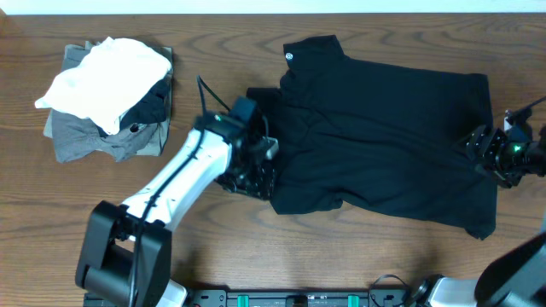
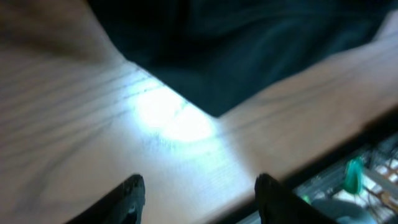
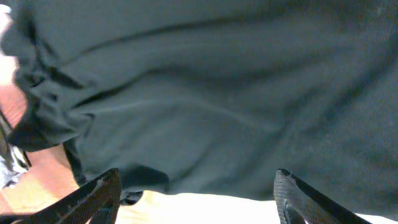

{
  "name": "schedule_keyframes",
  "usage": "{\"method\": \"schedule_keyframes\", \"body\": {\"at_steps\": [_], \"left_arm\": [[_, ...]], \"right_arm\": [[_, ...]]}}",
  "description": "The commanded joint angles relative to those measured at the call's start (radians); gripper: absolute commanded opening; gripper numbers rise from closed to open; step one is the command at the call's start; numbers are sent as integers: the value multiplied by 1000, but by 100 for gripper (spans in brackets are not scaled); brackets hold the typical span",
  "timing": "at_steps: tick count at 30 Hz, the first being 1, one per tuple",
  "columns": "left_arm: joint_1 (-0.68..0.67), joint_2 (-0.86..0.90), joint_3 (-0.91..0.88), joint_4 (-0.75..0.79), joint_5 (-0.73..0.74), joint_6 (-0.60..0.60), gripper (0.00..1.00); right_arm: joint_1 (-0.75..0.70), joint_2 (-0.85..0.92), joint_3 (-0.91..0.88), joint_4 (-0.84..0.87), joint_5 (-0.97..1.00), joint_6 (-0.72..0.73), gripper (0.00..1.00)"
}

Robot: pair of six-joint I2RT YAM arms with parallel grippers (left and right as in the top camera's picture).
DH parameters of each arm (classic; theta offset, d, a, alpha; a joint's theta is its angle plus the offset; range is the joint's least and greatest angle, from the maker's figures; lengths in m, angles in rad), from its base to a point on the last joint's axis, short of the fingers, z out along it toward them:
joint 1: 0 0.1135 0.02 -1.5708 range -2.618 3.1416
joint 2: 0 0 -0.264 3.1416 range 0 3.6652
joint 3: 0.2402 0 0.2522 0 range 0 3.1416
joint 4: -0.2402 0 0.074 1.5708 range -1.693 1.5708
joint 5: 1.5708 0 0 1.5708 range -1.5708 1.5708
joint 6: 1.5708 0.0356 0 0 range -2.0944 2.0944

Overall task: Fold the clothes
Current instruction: 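Pull the shirt's left side outward with the left gripper to flatten it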

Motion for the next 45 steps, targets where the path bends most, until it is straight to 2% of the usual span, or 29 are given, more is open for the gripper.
{"method": "schedule_keyframes", "body": {"at_steps": [1,11,24,25,27,30,32,36,40,45], "left_arm": [[-27,6,-94,95,-12,-3,59],[-101,163,-122,204,-13,84,59],[-120,173,-42,233,-76,108,64],[-120,173,-40,237,-76,108,63],[-120,173,-40,240,-76,109,52],[-120,173,-40,241,-78,117,19],[-120,173,-40,229,-82,116,6],[-120,161,-12,99,-93,116,6],[-118,123,4,-82,-251,49,6],[-97,87,4,-154,-293,-17,6]], "right_arm": [[28,-53,2,-2,-18,-14,78],[72,-73,1,-18,-18,2,78],[72,-73,1,-37,-16,19,76],[72,-73,1,-37,-13,24,77],[72,-73,1,-37,-10,24,76],[72,-73,1,-39,-9,24,76],[72,-73,1,-43,5,27,76],[72,-73,1,-51,18,27,76],[72,-73,0,-67,114,27,76],[72,-73,-15,-78,223,57,79]]}}
